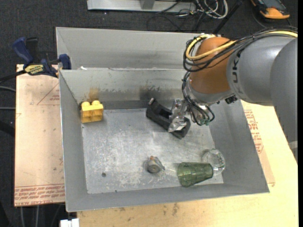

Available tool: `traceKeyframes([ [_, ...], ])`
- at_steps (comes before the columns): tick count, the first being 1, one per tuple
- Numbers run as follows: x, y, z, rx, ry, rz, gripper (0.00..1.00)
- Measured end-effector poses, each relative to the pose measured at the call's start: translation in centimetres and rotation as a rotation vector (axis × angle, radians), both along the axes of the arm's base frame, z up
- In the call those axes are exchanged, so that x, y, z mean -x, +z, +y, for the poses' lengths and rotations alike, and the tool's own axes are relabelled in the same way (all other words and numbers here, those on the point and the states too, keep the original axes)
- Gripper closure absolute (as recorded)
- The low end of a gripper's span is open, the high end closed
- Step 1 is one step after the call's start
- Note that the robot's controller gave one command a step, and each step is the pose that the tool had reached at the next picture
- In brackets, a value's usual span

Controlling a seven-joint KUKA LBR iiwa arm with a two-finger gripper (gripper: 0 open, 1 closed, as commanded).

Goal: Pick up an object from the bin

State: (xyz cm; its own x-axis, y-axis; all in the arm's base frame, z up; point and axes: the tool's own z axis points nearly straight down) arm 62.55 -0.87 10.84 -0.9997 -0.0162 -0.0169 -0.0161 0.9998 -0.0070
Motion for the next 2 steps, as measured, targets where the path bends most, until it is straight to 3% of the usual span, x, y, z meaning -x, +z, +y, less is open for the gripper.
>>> traceKeyframes([
  [1, 0.6, 4.5, 0.9, -0.007, 0.022, 0.027, 1.0],
  [2, 0.7, 13.1, -1.3, -0.007, 0.009, 0.021, 1.0],
])
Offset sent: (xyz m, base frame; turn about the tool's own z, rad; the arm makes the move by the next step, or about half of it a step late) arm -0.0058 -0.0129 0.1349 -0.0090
